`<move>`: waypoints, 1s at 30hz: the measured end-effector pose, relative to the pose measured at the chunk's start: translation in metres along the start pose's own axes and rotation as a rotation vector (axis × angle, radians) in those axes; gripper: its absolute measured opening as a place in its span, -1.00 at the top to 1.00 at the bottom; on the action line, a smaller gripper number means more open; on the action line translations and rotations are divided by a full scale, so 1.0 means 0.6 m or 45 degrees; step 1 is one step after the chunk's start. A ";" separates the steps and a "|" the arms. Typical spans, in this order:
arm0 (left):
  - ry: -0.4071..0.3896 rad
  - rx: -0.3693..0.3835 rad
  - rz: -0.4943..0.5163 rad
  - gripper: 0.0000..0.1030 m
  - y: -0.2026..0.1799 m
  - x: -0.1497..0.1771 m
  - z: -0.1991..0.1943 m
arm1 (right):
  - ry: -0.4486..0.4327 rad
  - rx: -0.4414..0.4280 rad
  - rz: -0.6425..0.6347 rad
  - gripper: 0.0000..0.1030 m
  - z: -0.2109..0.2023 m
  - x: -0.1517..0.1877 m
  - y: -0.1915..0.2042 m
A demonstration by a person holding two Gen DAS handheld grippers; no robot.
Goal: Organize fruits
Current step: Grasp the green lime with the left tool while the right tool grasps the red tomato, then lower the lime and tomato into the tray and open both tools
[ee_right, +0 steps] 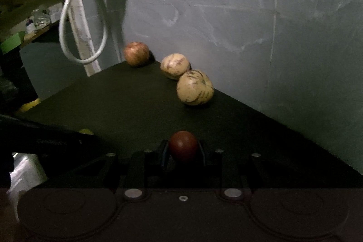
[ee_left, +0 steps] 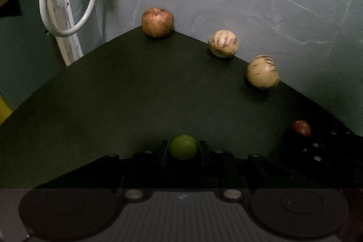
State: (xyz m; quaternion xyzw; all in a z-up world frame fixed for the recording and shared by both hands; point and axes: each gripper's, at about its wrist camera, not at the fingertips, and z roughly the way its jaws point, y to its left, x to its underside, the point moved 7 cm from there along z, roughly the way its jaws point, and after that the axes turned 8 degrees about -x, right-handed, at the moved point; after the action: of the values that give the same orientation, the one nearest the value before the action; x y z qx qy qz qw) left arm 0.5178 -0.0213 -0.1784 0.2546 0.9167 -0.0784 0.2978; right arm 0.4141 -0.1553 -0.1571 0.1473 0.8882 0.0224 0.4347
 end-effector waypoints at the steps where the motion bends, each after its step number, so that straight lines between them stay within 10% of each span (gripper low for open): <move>1: 0.002 0.011 -0.002 0.46 0.000 0.004 -0.010 | -0.003 -0.010 -0.006 0.44 -0.012 0.000 0.005; 30: 0.159 0.104 0.017 0.46 0.032 0.189 -0.171 | 0.206 -0.188 -0.096 0.44 -0.148 0.135 0.122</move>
State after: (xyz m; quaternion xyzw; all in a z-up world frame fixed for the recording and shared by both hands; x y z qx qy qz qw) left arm 0.3971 0.0730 -0.1618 0.2772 0.9278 -0.0978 0.2298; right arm 0.3156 -0.0546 -0.1516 0.0790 0.9212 0.0833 0.3718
